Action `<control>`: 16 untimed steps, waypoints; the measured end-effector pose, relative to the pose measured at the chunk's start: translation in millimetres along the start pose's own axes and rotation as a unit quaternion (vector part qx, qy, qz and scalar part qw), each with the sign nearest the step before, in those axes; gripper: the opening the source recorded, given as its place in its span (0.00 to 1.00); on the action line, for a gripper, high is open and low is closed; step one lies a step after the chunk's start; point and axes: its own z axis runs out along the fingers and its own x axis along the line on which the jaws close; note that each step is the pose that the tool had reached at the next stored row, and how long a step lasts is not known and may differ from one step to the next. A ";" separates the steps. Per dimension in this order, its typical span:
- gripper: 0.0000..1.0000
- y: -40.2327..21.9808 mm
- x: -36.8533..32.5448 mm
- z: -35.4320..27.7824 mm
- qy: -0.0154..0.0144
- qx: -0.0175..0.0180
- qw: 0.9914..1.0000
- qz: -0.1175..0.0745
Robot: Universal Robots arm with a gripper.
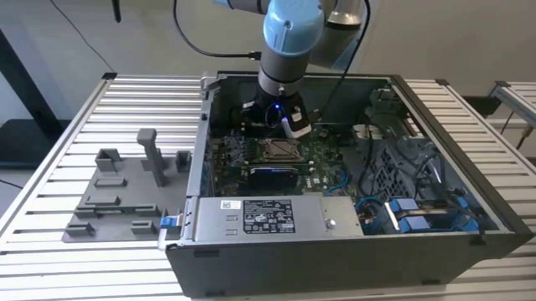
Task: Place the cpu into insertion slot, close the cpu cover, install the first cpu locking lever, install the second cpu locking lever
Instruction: 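Install the first cpu locking lever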
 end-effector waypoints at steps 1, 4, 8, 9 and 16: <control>0.11 0.0 0.0 0.0 0.000 0.000 1.000 0.000; 0.11 0.0 0.0 0.0 0.000 0.000 1.000 0.000; 0.11 0.0 0.1 0.0 0.000 0.000 1.000 0.000; 0.11 -0.1 0.8 0.1 0.000 0.000 1.000 0.000; 0.11 -0.7 2.4 1.7 0.000 -0.002 1.000 0.000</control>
